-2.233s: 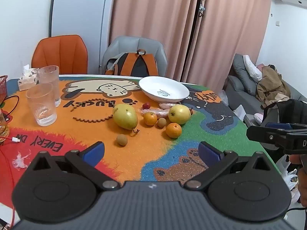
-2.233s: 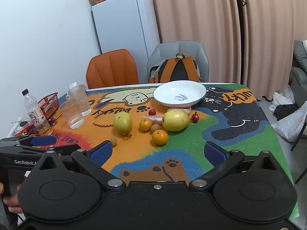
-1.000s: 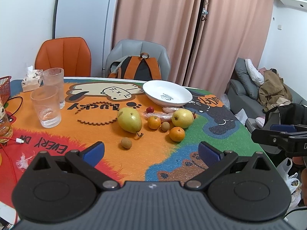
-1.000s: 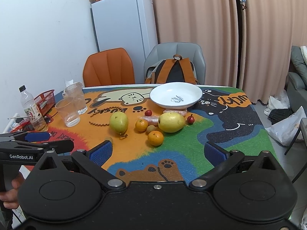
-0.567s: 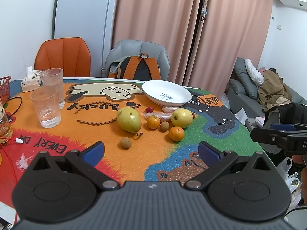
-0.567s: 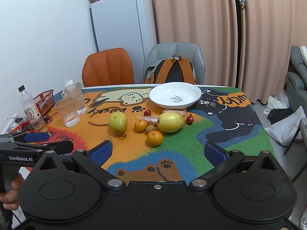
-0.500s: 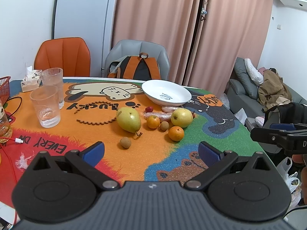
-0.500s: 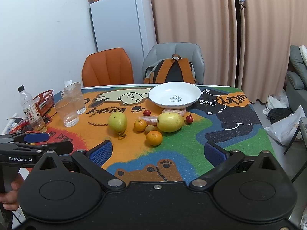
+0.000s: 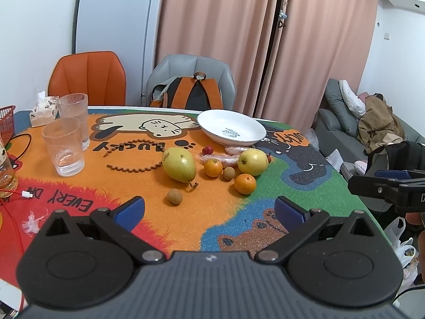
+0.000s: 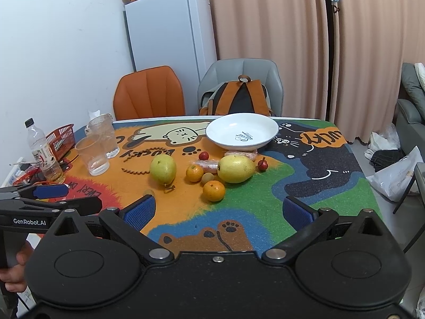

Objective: Organize fruits

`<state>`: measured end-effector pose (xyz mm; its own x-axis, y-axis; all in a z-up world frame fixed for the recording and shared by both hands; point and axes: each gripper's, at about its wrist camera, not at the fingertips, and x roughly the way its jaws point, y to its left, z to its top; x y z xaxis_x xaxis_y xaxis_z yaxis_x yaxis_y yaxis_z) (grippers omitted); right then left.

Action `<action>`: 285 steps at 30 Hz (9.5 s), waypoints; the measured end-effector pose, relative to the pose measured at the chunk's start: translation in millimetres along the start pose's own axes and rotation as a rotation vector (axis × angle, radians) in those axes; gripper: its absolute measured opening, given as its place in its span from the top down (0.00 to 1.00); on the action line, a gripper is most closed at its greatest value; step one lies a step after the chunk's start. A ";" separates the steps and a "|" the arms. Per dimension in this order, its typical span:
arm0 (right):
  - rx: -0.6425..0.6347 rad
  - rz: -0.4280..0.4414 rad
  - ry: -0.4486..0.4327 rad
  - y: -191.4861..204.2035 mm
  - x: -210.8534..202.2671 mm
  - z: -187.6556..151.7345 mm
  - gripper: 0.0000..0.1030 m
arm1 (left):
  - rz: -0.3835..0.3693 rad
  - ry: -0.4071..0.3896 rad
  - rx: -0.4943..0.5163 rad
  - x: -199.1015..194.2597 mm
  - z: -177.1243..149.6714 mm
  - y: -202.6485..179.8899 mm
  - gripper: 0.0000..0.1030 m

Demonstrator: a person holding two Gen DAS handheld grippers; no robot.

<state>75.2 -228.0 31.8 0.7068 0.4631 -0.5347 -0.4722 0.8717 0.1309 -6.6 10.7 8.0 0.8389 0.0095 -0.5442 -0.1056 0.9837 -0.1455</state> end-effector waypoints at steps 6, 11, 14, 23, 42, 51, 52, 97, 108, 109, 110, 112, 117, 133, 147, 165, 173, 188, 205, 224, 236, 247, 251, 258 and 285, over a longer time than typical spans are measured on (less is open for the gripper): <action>-0.002 0.001 0.002 1.8 1.0 -0.7 0.00 | -0.001 -0.001 0.000 -0.1 -0.5 -0.1 0.00; -0.001 0.001 0.003 1.2 1.6 -1.4 0.00 | 0.004 0.001 0.001 1.6 -1.7 0.8 0.00; -0.001 0.003 0.009 1.1 3.4 -1.7 0.00 | 0.008 0.006 -0.002 4.5 -2.8 2.5 0.00; 0.011 0.009 0.039 -4.2 21.0 -4.8 0.00 | 0.031 0.021 -0.020 18.1 -4.7 6.4 0.00; 0.054 0.069 0.106 -29.2 73.2 -13.4 0.00 | 0.047 0.055 -0.072 67.3 -7.8 18.1 0.01; 0.064 0.102 0.112 -36.8 98.7 -12.1 0.00 | 0.077 0.065 -0.102 90.4 -6.2 28.9 0.03; 0.066 0.103 0.115 -37.6 101.7 -11.8 0.00 | 0.081 0.063 -0.102 91.8 -6.3 29.3 0.03; 0.062 0.221 0.212 -42.6 202.3 -3.2 0.19 | 0.057 0.137 -0.183 166.4 -2.8 55.5 0.78; 0.050 0.228 0.245 -31.4 221.8 -3.6 0.26 | 0.058 0.132 -0.176 155.1 5.6 59.2 0.78; 0.052 0.227 0.248 -31.1 223.5 -3.7 0.27 | 0.059 0.131 -0.175 154.0 6.6 59.6 0.78; 0.054 0.227 0.248 -30.2 224.6 -3.5 0.28 | 0.060 0.129 -0.174 152.9 8.0 60.0 0.78; 0.048 0.223 0.247 -29.6 226.7 -1.8 0.31 | 0.061 0.127 -0.174 151.8 11.1 60.9 0.78; 0.066 0.258 0.265 -34.6 228.6 3.2 0.61 | 0.054 0.113 -0.166 149.5 21.5 57.2 0.78; 0.061 0.249 0.178 -51.8 201.4 44.0 0.61 | 0.011 0.071 -0.118 153.5 59.6 35.0 0.78; 0.072 0.220 0.125 -69.4 197.3 66.4 0.61 | -0.017 0.066 -0.085 174.5 84.9 23.5 0.78; 0.103 0.209 0.113 -93.2 223.2 86.1 0.61 | -0.041 0.086 -0.052 223.0 113.7 6.7 0.78; 0.106 0.213 0.131 -102.1 244.1 95.4 0.61 | -0.045 0.102 -0.049 247.2 126.1 -1.6 0.78; 0.158 0.173 0.141 -125.9 276.0 94.9 0.61 | -0.069 0.157 -0.044 309.7 133.6 -7.2 0.78; 0.177 0.162 0.156 -128.7 308.6 99.0 0.61 | -0.072 0.245 -0.061 361.4 129.1 -9.6 0.77; 0.164 0.164 0.175 -108.3 311.7 94.4 0.56 | -0.008 0.189 -0.107 305.6 133.0 11.4 0.61; 0.173 0.159 0.153 -103.6 278.7 92.2 0.44 | 0.041 0.157 -0.127 266.3 126.2 23.1 0.24; 0.163 0.156 0.123 -97.1 243.3 87.7 0.18 | 0.076 0.138 -0.137 232.8 115.4 30.3 0.18; 0.152 0.155 0.110 -94.5 231.7 86.3 0.08 | 0.091 0.130 -0.142 219.5 110.0 31.3 0.17; 0.156 0.152 0.112 -89.5 217.0 79.6 0.00 | 0.093 0.115 -0.136 201.0 102.1 29.8 0.13; 0.138 0.145 0.170 -64.6 200.7 48.5 0.00 | 0.107 0.132 -0.187 169.2 71.1 59.3 0.13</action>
<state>273.1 -183.6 -43.5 0.5334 0.5613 -0.6329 -0.4772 0.8174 0.3227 167.1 83.4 -34.0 0.7419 0.0757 -0.6663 -0.2972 0.9278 -0.2255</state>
